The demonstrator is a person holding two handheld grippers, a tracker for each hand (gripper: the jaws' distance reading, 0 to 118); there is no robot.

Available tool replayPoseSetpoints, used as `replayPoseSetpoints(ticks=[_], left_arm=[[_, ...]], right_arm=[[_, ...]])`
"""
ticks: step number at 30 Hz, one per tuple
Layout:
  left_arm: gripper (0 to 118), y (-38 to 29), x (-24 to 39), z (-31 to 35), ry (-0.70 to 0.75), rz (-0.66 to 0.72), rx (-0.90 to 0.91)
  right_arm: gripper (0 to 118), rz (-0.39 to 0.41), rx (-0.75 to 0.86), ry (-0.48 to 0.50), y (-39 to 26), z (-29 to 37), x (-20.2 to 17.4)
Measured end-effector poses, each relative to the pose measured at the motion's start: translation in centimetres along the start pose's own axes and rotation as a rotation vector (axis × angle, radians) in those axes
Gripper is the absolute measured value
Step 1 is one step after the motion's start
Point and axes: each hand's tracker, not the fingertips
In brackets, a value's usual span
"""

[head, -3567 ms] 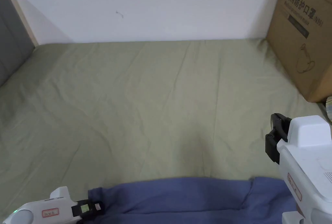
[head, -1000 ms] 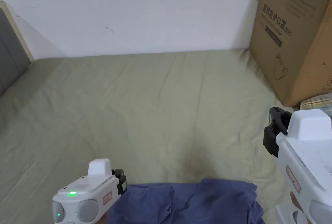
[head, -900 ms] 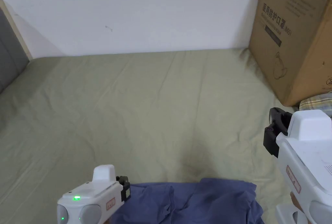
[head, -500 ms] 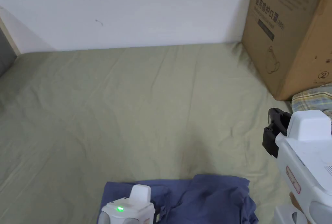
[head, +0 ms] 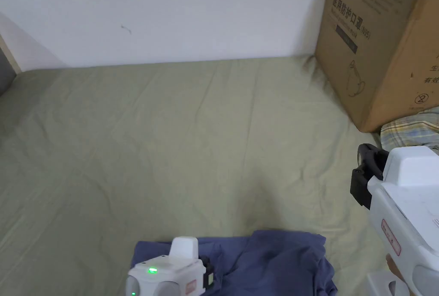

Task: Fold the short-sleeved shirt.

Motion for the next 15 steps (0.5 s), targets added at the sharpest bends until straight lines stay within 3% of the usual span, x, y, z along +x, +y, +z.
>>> replayPoseSetpoints(ticks=[5, 11, 13, 15], left_arm=[[0, 3.3, -4.5, 5.0, -0.089, 0.087, 0.067], [2, 4.8, -11.8, 8.0, -0.224, 0.305, 0.086], [11, 4.5, -14.1, 7.9, -0.239, 0.345, 0.051], [31, 4.2, -16.6, 6.9, -0.290, 0.429, -0.029]], right_arm=[[1, 0.002, 0.008, 0.021, 0.4, 0.0, -0.8], [1, 0.004, 0.009, 0.040, 0.6, -0.4, -1.9], [1, 0.010, 0.004, 0.045, 0.7, -0.6, -2.2], [1, 0.015, 0.000, 0.046, 0.7, -0.7, -2.6]])
